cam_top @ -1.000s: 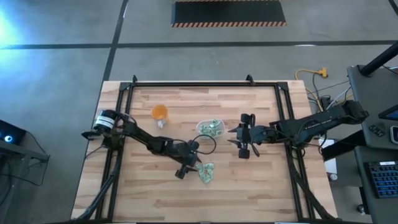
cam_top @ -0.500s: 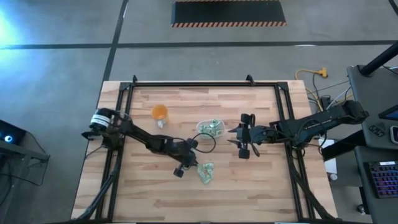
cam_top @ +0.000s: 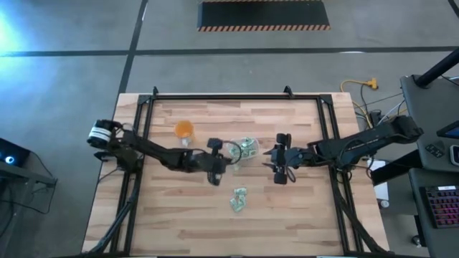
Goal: Pick and place Stevia / Truvia into bins
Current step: Put the stevia packet into the transparent bin
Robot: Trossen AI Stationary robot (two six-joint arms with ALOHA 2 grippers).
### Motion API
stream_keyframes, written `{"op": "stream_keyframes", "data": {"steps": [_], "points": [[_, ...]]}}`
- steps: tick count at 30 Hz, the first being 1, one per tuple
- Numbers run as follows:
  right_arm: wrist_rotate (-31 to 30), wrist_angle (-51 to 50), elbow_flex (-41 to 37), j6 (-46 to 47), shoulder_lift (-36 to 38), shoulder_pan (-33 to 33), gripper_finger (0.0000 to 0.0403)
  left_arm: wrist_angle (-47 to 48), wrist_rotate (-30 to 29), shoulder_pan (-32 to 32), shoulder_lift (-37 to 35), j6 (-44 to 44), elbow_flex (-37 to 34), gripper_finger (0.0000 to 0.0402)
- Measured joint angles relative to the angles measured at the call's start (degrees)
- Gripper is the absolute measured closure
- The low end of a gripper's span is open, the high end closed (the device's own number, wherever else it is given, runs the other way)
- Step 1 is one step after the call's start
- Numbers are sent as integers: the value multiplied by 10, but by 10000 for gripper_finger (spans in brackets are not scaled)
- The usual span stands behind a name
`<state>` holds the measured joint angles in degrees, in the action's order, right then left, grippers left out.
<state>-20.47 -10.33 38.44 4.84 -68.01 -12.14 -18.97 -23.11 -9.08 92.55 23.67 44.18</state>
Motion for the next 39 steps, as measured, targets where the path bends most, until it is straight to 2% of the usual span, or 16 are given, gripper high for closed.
{"op": "stream_keyframes", "data": {"steps": [6,10,15,21,25,34,39], "points": [[0,7,0,-3,-16,0,232,-64,19,73,22,10,2,400],[0,8,2,-4,-17,0,232,-79,59,115,53,4,18,400],[0,8,3,-7,-17,0,232,-76,92,133,106,-8,58,400],[0,2,2,-5,-17,0,232,-57,96,132,133,-8,78,391],[0,3,1,-3,-17,0,232,-27,96,131,125,-8,79,352],[0,4,0,-3,-17,0,232,-10,100,131,105,-23,80,209],[0,4,0,-3,-17,0,232,-7,100,129,87,-23,80,164]]}}
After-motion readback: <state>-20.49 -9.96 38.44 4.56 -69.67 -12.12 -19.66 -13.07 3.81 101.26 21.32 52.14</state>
